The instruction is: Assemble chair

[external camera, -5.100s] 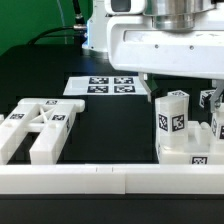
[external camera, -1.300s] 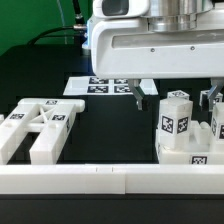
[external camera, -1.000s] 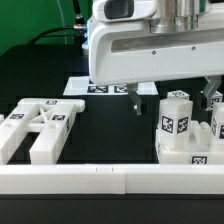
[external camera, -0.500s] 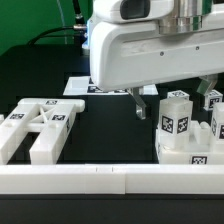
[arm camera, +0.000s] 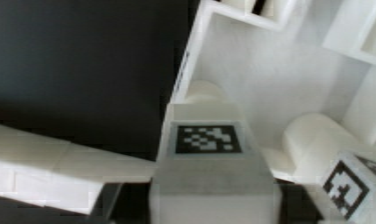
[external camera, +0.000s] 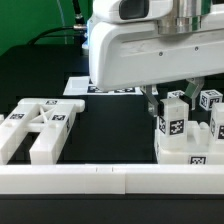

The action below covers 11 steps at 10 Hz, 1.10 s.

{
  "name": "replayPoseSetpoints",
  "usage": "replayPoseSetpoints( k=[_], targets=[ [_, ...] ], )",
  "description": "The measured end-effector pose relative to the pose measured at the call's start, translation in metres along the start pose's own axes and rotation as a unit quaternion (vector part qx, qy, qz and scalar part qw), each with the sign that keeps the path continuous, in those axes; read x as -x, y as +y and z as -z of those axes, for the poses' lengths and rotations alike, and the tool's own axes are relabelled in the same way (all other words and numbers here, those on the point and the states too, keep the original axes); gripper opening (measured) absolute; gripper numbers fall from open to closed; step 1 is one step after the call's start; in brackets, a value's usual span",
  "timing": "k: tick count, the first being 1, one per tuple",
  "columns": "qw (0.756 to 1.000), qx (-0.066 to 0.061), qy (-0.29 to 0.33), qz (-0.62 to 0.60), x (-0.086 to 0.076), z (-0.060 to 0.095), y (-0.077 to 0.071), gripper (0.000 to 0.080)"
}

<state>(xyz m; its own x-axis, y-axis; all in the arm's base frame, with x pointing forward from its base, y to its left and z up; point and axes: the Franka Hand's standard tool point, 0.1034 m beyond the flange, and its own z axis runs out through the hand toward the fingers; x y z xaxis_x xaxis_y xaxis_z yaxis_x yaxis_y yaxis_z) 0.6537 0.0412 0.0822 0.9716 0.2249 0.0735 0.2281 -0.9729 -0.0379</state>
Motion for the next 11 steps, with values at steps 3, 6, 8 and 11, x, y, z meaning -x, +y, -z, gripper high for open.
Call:
replayPoseSetpoints(
  k=[3, 6, 8, 11],
  targets=[
    [0.977, -0.005, 0.0, -0.212, -0.0002, 0.0, -0.0015, 0.0289],
    [0.909, -0.015, -0.004, -0.416, 0.0, 0.0, -0.0022, 0.0291],
    [0.863, -0.015, -0.006, -0.504, 0.0, -0.0006, -0.0034, 0.0291],
    [0.836, -0.015, -0.007, -0.548, 0.0002, -0.0017, -0.0037, 0.0291]
  ],
)
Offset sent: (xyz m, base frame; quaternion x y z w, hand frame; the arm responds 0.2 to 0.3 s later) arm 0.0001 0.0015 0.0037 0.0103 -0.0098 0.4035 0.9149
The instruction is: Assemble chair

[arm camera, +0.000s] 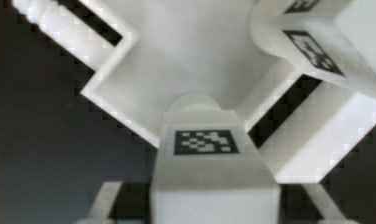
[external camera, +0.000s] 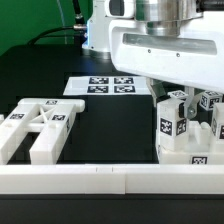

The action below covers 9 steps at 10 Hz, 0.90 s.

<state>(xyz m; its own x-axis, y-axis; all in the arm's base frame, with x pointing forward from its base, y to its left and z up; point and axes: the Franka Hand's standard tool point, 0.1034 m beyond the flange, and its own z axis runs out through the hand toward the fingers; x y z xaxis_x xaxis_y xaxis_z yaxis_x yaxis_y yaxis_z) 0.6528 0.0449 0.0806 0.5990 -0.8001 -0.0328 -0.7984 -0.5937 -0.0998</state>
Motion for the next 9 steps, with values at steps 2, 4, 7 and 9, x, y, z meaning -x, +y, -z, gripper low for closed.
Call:
replayPoseSetpoints(
  k=[2, 4, 7, 9],
  targets=[
    [1.0, 0.0, 0.0, 0.026, 0.0002, -0.0001, -0.0001, 0.0526],
    [0.997, 0.001, 0.001, 0.081, -0.0003, 0.0, 0.0002, 0.0623],
    [0.969, 0.003, 0.002, 0.248, -0.0003, 0.0, 0.0003, 0.0648],
    [0.933, 0.004, 0.002, 0.359, -0.0012, 0.0001, 0.0008, 0.0649]
  ],
)
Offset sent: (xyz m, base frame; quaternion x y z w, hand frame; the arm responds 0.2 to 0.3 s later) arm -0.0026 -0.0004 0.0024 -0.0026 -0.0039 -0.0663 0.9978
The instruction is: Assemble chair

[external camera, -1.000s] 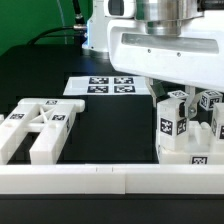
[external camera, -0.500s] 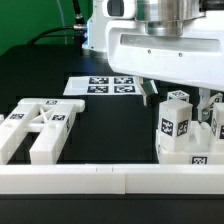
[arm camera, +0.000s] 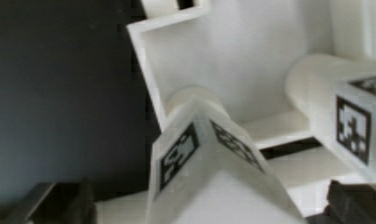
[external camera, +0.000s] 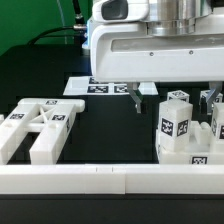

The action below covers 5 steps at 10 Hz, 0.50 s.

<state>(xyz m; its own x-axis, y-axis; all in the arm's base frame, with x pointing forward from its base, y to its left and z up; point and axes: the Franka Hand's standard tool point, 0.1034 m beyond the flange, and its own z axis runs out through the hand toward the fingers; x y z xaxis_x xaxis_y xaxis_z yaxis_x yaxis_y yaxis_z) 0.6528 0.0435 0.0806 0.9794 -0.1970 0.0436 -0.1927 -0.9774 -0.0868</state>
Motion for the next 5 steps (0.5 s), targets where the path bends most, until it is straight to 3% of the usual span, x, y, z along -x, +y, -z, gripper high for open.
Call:
replayPoseSetpoints(
  k=[5],
  targets=[
    [0.975, 0.008, -0.002, 0.222, -0.001, -0.0009, 0.0064, 0.0649]
  ],
)
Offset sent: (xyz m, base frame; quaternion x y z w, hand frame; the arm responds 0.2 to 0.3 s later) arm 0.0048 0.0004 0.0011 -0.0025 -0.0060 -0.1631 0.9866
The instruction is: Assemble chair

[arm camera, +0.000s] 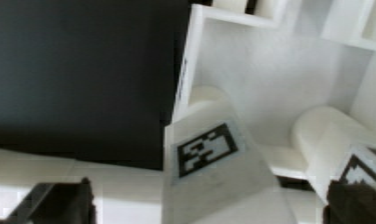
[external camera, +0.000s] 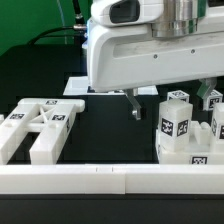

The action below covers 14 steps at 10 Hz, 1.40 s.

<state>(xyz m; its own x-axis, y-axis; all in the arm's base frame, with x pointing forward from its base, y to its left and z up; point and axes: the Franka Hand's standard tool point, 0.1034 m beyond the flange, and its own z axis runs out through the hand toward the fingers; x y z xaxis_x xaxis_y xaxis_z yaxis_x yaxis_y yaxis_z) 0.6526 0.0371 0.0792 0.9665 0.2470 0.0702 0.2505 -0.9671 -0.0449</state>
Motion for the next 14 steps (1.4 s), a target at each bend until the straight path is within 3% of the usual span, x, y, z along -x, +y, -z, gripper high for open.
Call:
replayPoseSetpoints(
  k=[3, 6, 9, 11, 14],
  targets=[
    [0.992, 0.005, -0.002, 0.122, 0.0009, 0.0001, 0.0035, 0.0649],
    [0.994, 0.005, -0.003, 0.109, 0.0015, -0.0004, 0.0038, 0.0649],
    [0.994, 0.005, -0.003, 0.108, 0.0016, -0.0005, 0.0041, 0.029],
    [0.996, 0.005, -0.002, 0.086, 0.0015, -0.0006, 0.0037, 0.0291],
    [0.996, -0.002, 0.002, -0.087, 0.0008, -0.0009, 0.0031, 0.0291]
  ],
)
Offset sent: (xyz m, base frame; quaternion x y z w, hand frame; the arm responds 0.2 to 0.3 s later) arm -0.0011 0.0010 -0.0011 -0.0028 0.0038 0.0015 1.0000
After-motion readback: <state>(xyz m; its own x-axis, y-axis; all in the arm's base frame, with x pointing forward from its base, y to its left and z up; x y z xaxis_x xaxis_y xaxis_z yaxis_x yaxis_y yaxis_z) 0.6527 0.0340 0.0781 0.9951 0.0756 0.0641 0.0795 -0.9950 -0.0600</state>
